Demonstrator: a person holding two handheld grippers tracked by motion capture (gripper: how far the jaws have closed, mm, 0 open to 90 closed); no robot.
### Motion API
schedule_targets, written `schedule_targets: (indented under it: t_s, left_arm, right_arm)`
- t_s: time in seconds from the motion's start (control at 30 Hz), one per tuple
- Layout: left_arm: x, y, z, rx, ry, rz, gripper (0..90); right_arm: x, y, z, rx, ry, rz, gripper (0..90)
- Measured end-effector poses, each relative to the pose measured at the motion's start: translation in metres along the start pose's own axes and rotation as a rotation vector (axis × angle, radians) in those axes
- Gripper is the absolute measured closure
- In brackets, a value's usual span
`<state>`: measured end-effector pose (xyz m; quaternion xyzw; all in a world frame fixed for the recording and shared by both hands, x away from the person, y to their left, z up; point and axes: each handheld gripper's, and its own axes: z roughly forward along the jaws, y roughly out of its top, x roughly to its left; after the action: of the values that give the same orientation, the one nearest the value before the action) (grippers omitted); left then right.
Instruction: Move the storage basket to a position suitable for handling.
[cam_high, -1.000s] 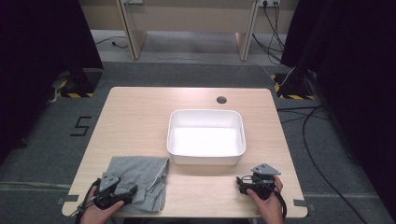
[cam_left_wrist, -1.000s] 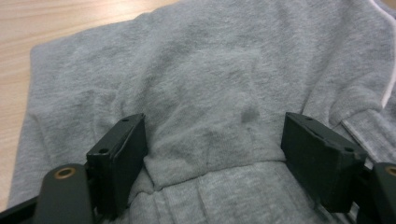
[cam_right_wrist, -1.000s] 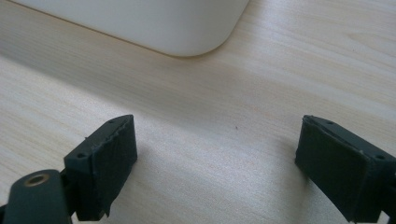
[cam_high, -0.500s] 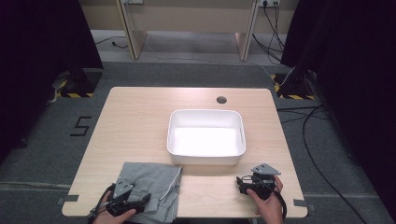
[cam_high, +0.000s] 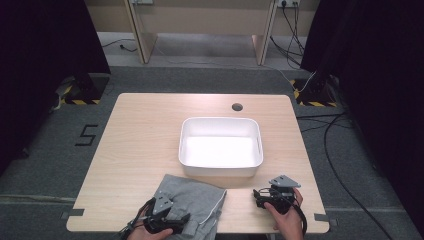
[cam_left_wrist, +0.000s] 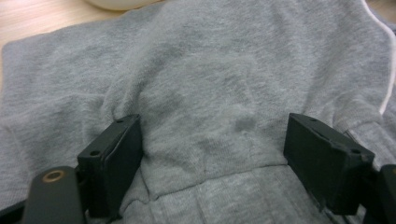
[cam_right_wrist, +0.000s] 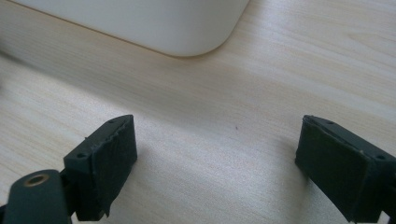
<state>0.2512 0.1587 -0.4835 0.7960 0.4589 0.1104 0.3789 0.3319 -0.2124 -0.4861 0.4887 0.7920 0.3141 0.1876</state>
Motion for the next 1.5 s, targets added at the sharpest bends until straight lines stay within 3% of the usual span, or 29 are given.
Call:
schedule_targets:
  t_s: [0.23,0.33,0.47,0.67,0.8,0.87,0.93,1.03,1.13,1.3,1.4,1.5]
  left_arm:
    - [-0.018,0.011,0.012,0.023,-0.048,0.047,18.8]
    - [-0.018,0.016,0.008,0.046,-0.073,0.068,18.8]
    - [-0.024,0.021,-0.003,0.035,-0.112,0.102,17.4]
    - [-0.046,0.022,0.0,0.026,-0.081,0.224,15.3]
    - [-0.051,0.033,-0.006,-0.026,-0.032,0.285,17.2]
    - [-0.049,0.039,-0.009,-0.033,-0.042,0.27,17.9]
    - [-0.05,0.042,-0.007,-0.021,-0.106,0.232,17.9]
    - [-0.061,0.039,0.008,0.036,-0.173,0.248,18.2]
    - [-0.068,0.034,0.028,0.105,-0.194,0.274,19.3]
    - [-0.074,0.036,0.041,0.124,-0.163,0.308,17.2]
    - [-0.075,0.041,0.047,0.119,-0.167,0.3,18.4]
    - [-0.077,0.048,0.054,0.116,-0.173,0.265,18.1]
  right_arm:
    - [0.0,0.0,0.0,0.001,0.0,-0.001,13.0]
    - [0.0,0.0,0.0,0.001,0.0,0.0,13.0]
    - [0.0,0.0,0.0,0.001,0.0,0.0,13.0]
    - [0.0,0.0,0.0,0.001,0.0,0.0,13.0]
    - [0.0,0.0,0.0,0.0,-0.001,-0.004,13.0]
    - [0.0,0.0,0.0,0.002,0.0,-0.002,13.0]
    - [0.0,0.0,0.0,0.002,0.0,-0.002,13.0]
    - [0.0,0.0,0.0,0.002,0.0,-0.003,12.8]
    - [0.0,0.0,0.0,0.002,0.0,-0.003,12.8]
    - [0.0,0.0,0.0,0.002,0.0,-0.002,12.8]
    - [0.0,0.0,0.0,0.002,0.0,-0.003,12.8]
    - [0.0,0.0,0.0,0.002,0.0,-0.003,12.7]
